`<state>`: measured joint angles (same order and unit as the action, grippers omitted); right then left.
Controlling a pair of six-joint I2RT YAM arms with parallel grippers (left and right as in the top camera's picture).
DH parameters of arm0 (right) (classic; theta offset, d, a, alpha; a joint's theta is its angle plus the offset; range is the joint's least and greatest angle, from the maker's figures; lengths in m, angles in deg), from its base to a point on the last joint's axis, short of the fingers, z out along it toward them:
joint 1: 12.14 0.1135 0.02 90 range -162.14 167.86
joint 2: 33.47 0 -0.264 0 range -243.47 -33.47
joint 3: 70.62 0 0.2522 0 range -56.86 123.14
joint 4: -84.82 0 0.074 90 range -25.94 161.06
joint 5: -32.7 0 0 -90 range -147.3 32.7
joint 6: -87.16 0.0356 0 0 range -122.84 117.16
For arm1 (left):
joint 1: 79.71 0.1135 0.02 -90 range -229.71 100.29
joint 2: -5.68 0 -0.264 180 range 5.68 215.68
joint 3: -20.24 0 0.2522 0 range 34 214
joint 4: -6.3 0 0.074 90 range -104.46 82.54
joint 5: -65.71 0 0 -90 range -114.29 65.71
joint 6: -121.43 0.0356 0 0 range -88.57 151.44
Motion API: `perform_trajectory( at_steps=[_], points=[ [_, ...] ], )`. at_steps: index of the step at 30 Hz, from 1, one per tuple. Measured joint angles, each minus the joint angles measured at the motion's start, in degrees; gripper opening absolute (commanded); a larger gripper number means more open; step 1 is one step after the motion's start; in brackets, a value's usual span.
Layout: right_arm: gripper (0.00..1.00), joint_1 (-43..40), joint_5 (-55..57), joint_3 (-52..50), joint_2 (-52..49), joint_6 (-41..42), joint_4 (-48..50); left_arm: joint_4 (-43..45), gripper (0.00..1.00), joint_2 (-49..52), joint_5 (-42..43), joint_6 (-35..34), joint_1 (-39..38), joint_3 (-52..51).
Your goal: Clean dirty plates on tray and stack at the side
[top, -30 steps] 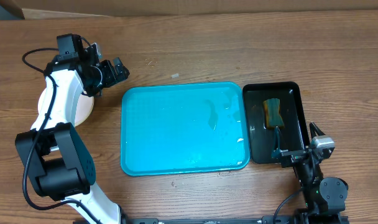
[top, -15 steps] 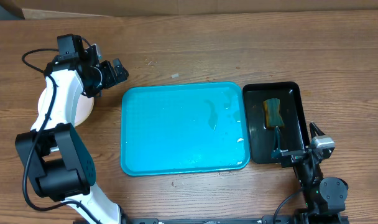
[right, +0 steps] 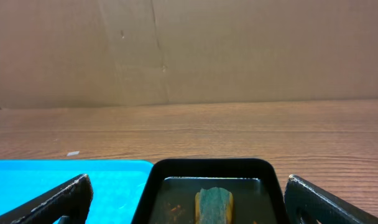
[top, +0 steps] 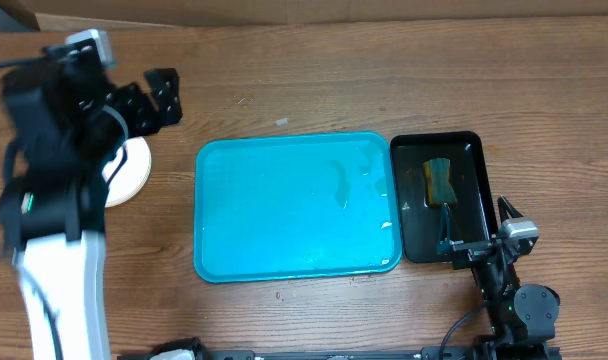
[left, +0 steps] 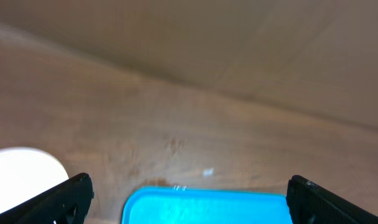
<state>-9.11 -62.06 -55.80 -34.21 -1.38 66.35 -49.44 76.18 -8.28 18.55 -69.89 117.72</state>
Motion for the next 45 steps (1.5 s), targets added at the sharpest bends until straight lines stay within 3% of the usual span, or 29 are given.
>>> perform_trajectory(
  at_steps=[6, 17, 22, 27, 31, 45],
  points=[
    [1.00, 0.00, 0.02, 0.00, 0.00, 0.00, -0.02, 0.20, 1.00, -13.33, -2.21, 0.00, -1.49, -5.16],
    [1.00, 0.00, -0.02, 0.00, 0.00, -0.02, 0.02, 1.38, 1.00, -39.58, -5.03, 0.00, -7.61, -35.04],
    [1.00, 0.00, -0.33, 0.00, 0.00, -0.02, -0.02, 16.02, 1.00, -52.87, -5.60, -0.74, -7.61, -49.48],
    [1.00, 0.00, -0.35, 0.00, 0.00, -0.04, 0.00, 42.66, 1.00, -62.27, -5.79, -2.40, -7.61, -61.81],
    [1.00, 0.00, -0.37, 0.00, 0.00, -0.02, 0.00, 56.74, 1.00, -66.40, -5.84, -3.19, -7.61, -68.06],
    [1.00, 0.02, -0.37, 0.00, 0.00, -0.02, 0.00, 59.19, 1.00, -69.51, -6.93, -4.00, -7.61, -80.35]
  ],
)
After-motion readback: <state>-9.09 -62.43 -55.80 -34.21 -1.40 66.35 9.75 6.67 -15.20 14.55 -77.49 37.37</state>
